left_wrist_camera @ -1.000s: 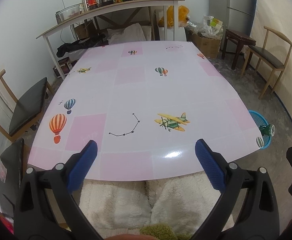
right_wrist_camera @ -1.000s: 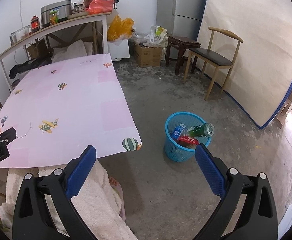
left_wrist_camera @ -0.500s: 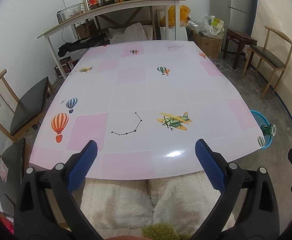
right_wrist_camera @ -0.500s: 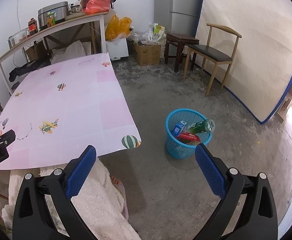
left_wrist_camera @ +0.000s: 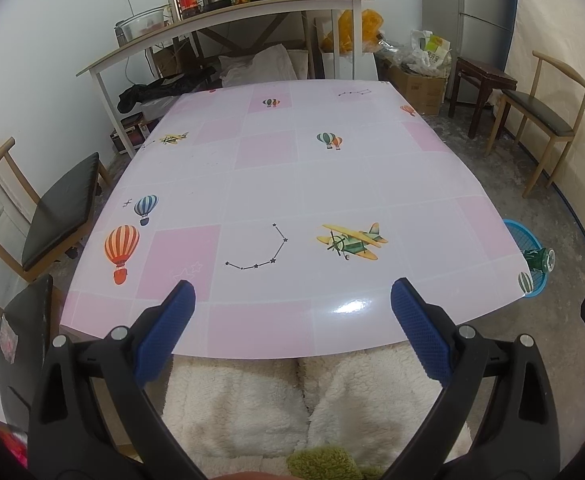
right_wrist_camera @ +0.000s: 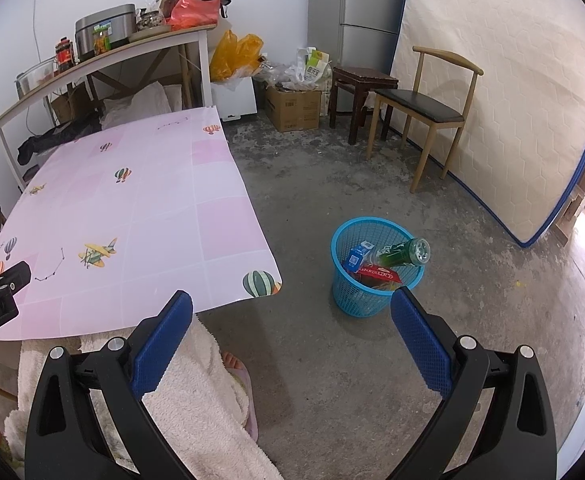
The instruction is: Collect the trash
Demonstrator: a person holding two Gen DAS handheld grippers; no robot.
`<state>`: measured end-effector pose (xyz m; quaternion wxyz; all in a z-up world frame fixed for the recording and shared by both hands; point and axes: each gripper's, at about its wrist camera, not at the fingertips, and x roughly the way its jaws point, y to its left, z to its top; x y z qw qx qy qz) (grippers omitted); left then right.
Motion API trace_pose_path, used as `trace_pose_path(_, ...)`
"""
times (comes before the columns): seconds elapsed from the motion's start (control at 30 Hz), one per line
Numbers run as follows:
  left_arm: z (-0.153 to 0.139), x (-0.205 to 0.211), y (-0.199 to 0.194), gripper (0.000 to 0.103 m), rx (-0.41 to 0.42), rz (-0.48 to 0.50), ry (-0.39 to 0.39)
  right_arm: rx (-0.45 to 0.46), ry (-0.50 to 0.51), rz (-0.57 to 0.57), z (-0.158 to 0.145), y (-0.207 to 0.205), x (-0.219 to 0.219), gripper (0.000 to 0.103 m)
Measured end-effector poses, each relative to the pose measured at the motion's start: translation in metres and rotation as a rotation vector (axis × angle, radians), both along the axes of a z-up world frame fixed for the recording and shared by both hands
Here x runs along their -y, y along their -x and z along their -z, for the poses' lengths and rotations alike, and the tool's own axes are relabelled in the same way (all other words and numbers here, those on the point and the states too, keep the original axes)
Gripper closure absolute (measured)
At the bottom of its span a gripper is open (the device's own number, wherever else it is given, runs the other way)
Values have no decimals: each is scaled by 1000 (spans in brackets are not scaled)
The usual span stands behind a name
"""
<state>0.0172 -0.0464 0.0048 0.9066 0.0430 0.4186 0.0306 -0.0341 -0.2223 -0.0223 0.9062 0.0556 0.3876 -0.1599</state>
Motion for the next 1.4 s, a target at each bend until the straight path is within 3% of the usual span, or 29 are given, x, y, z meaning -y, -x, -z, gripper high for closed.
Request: trace_pose_path(1.4, -1, -1, 0, 9, -11, 4, -3, 10, 5, 12, -9, 2, 1, 7)
